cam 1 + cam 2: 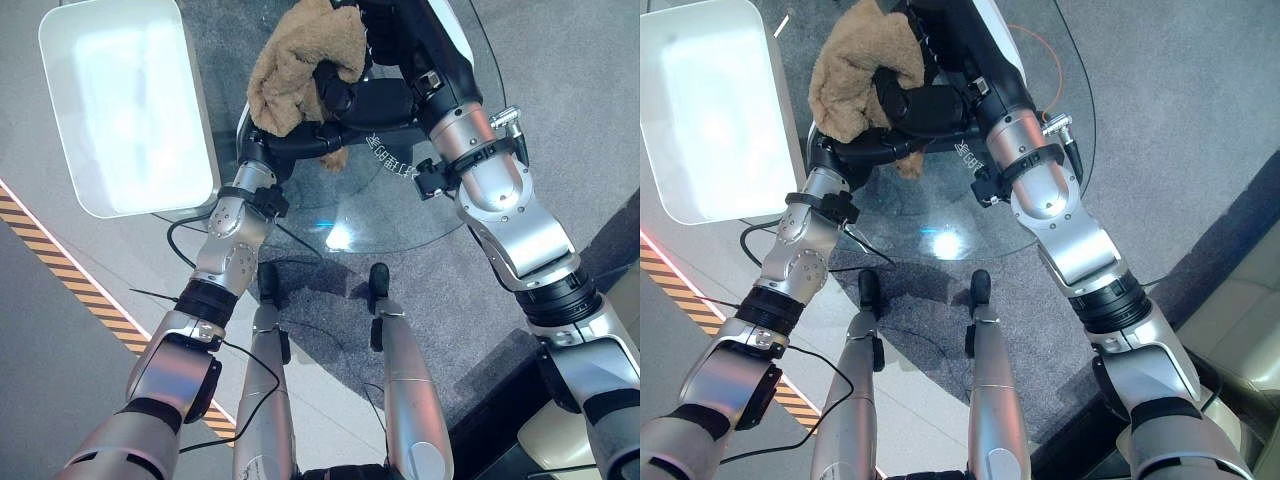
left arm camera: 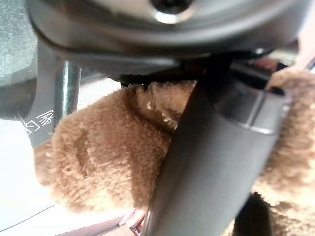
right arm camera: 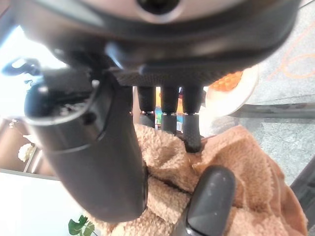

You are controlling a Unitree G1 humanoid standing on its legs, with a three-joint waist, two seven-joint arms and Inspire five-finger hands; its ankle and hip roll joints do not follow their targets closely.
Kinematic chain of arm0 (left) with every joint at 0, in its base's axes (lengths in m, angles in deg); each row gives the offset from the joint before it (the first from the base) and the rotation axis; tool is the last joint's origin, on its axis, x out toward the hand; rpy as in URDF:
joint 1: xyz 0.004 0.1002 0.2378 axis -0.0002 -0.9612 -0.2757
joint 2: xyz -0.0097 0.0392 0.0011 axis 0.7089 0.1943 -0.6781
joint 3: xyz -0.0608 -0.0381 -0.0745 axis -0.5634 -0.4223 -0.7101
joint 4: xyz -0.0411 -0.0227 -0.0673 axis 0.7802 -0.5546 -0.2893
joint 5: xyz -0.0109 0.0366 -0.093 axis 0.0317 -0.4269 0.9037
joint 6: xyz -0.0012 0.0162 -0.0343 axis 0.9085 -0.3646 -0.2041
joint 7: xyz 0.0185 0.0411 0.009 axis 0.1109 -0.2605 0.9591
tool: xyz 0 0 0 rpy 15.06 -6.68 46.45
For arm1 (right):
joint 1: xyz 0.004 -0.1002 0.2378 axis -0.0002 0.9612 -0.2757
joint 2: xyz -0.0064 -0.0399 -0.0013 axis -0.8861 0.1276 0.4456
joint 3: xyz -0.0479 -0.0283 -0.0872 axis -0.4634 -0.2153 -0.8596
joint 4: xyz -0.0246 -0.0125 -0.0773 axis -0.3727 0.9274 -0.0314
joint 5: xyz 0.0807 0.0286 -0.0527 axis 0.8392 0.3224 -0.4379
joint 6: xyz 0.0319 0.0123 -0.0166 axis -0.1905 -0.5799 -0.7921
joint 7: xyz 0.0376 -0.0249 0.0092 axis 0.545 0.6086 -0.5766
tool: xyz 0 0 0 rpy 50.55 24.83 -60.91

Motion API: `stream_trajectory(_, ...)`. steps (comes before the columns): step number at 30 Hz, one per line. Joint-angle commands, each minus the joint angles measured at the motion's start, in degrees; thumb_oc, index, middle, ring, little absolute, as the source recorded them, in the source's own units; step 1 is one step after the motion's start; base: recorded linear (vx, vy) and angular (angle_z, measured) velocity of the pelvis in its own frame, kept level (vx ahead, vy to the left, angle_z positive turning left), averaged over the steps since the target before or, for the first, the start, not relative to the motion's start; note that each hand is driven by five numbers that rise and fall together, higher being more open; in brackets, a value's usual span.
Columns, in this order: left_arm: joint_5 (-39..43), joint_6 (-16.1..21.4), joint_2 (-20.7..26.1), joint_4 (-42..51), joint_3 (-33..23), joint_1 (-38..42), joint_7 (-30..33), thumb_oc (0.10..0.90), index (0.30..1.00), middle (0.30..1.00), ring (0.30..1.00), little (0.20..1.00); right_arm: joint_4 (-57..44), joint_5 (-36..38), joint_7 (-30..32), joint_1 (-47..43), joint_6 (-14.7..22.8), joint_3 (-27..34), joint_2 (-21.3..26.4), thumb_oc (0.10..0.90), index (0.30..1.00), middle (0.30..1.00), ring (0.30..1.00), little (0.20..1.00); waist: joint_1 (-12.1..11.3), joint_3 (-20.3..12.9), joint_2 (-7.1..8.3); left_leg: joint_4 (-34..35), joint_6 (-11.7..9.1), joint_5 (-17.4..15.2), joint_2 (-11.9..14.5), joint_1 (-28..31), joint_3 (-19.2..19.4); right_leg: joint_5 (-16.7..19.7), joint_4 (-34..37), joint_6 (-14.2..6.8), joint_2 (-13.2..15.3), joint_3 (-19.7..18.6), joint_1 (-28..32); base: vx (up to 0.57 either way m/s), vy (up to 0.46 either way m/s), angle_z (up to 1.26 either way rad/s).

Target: Wipe the table with a cloth and put it in the basket.

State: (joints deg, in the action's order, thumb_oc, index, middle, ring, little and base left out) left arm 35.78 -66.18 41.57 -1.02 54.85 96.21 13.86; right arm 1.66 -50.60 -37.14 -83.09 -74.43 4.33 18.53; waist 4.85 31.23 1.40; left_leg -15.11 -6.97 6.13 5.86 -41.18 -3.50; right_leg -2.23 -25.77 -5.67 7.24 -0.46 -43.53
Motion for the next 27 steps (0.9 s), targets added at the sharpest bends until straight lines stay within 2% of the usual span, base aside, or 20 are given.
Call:
stream_trajectory(1, -0.4, 5.1, -0.4, 5.2, -0.4, 7.2, -3.6, 0.1, 0.3, 0.3, 0.3, 0.2, -9.3, -1.4, 4.5, -9.7, 6.3, 6.2, -1.3, 0.8, 0.9, 0.9, 0.9, 0.9, -1.2, -2.3, 3.19, -1.1, 4.7, -4.1, -4.9, 1.5, 4.3, -0.7, 4.3, 4.7, -8.4, 1.3, 3.4, 0.0, 0.0, 0.0)
stream_trajectory(11, -0.4, 4.8, -0.5, 5.6, -0.5, 7.5, -3.0, 0.1, 0.3, 0.3, 0.3, 0.2, -8.5, -2.2, 4.3, -9.3, 6.9, 6.5, -1.8, 0.8, 0.9, 0.9, 0.9, 0.9, -1.2, -2.3, 3.14, -0.8, 4.7, -4.0, -4.9, 1.7, 4.2, -0.7, 4.5, 4.6, -8.4, 1.2, 3.6, 0.0, 0.0, 0.0)
stream_trajectory(16, -0.2, 6.1, -1.3, 4.4, 0.5, 8.1, -3.5, 0.1, 0.3, 0.3, 0.3, 0.2, -4.6, -5.7, 5.3, -8.9, 10.8, 5.1, -4.1, 0.8, 0.9, 0.9, 0.9, 0.9, -1.6, -2.0, 2.58, -0.6, 4.7, -3.8, -5.3, 1.6, 4.0, -0.5, 4.8, 4.5, -8.0, 1.6, 3.7, 0.0, -0.009, 0.0)
stream_trajectory(19, 0.2, 4.9, -0.3, 4.4, -0.5, 8.3, -4.5, 0.1, 0.3, 0.3, 0.3, 0.2, -5.3, -3.3, 5.5, -9.8, 10.0, 5.6, -2.2, 0.8, 0.9, 0.9, 0.9, 0.9, -1.8, -2.1, 2.9, -0.7, 4.6, -3.9, -5.1, 1.7, 4.0, -0.5, 4.7, 4.4, -8.0, 1.7, 3.7, 0.0, -0.028, 0.0)
stream_trajectory(27, -0.3, 4.4, 0.5, 5.4, -0.8, 7.2, -4.0, 0.1, 0.3, 0.3, 0.3, 0.2, -8.0, 0.0, 4.4, -9.3, 8.0, 7.5, -0.2, 0.8, 0.9, 0.9, 0.9, 0.9, -1.3, -2.7, 3.62, -0.1, 4.6, -4.1, -4.7, 1.9, 4.2, -0.6, 5.0, 4.5, -8.5, 1.4, 3.8, 0.0, 0.0, 0.0)
